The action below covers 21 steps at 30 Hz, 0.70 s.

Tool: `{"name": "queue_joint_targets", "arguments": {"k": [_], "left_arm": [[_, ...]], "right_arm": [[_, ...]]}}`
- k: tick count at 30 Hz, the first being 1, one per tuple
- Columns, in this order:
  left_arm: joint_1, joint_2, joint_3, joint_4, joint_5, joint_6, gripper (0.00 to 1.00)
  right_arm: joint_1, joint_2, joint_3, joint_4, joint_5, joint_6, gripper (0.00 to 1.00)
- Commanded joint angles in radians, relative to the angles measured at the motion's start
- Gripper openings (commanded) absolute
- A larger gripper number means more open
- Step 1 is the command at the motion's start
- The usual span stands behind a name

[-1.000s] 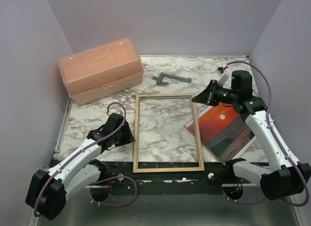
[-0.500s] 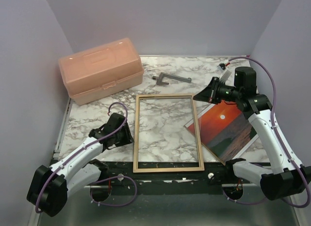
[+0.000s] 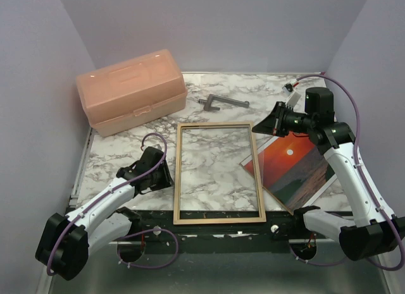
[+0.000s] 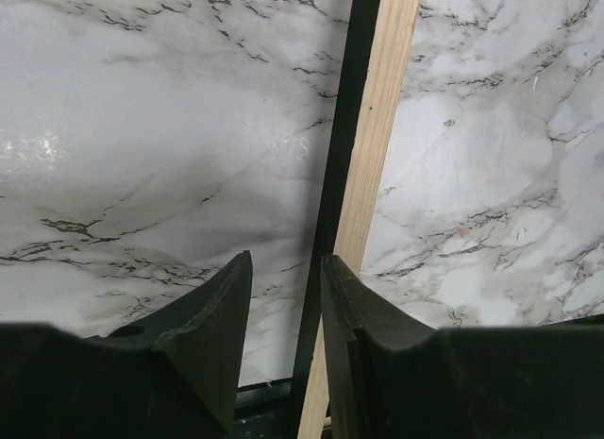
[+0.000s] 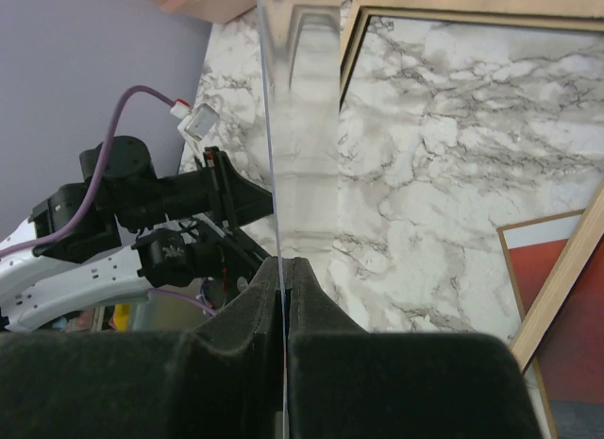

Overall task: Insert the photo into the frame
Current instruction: Place the photo frame item in the photo frame.

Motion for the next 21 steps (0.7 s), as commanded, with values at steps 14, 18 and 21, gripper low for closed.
{"name": "queue_joint_targets", "arguments": {"k": [14,18,21], "left_arm": [[0.004,-0.010,-0.017,0.089,0.064,0.049,0.37],[0.003,0.036,-0.018,0.106,0.065,0.049,0.33],[0.003,0.059,-0.017,0.096,0.046,0.052,0.27]], "right_arm": [[0.000,0.014,-0.092,0.048,-0.140,0.002,0.01],[0.000,0.010,-0.126,0.068,-0.150,0.015,0.01],[0.001,0.010,-0.149,0.081,-0.162,0.019,0.01]]}}
